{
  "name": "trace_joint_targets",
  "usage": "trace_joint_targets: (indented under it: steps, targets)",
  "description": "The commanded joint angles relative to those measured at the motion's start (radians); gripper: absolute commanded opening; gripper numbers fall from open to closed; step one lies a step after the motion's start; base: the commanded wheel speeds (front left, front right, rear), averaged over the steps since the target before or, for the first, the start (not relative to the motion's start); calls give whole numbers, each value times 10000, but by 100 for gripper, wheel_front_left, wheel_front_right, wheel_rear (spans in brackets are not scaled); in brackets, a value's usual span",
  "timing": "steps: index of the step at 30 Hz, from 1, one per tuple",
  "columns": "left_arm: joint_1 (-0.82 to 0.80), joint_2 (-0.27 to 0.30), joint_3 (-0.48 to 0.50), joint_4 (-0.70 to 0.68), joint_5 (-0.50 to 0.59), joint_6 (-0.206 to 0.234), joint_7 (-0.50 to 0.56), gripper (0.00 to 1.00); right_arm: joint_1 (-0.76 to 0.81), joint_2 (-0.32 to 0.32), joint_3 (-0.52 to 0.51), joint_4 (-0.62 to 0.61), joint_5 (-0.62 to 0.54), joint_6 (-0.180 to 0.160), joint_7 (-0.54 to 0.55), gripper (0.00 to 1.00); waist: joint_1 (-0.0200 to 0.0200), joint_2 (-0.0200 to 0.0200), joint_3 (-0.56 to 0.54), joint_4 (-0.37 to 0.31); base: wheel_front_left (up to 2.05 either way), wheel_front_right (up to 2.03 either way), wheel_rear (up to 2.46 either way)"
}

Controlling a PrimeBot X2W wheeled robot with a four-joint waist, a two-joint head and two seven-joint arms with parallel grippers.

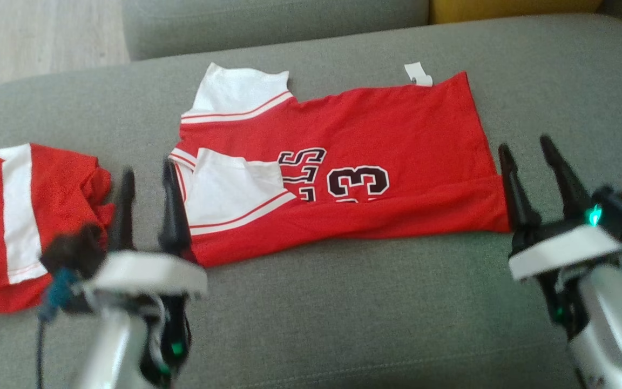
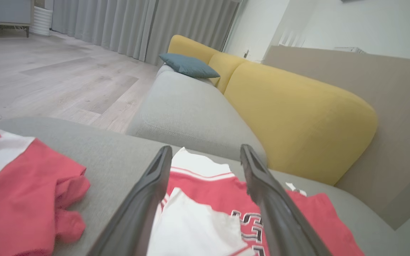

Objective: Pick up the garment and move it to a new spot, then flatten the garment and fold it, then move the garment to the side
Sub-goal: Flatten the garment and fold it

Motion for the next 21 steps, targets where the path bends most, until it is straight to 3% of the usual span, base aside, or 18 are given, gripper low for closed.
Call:
trace_joint_targets:
  steps: [1, 6, 10, 16, 21]
  targets:
    - [-132, 2, 494, -306, 271, -82, -49, 100, -49, 78, -120, -516, -249, 35, -107, 100, 0, -1, -142, 44, 0, 0, 0]
    - [973, -584, 929, 12, 1381, -485, -49, 100, 1268, 1029, -1028, -1266, -1194, 35, -107, 100, 0, -1, -350, 82, 0, 0, 0]
    - [1268, -751, 1176, 513, 1865, -699, -50, 100, 1717, 1424, -1247, -1540, -1522, 35, -108, 100, 0, -1, -307, 10, 0, 0, 0]
    - [759, -805, 1155, 2131, 2417, -839, -50, 100, 1618, 1448, -1359, -1751, -1664, 35, -108, 100, 0, -1, 59, -216, 0, 0, 0]
    - [-199, -615, 1063, 4460, 2805, -553, 283, 100, 1456, 1391, -1459, -1798, -1692, 35, -108, 100, 0, -1, 425, -401, 0, 0, 0]
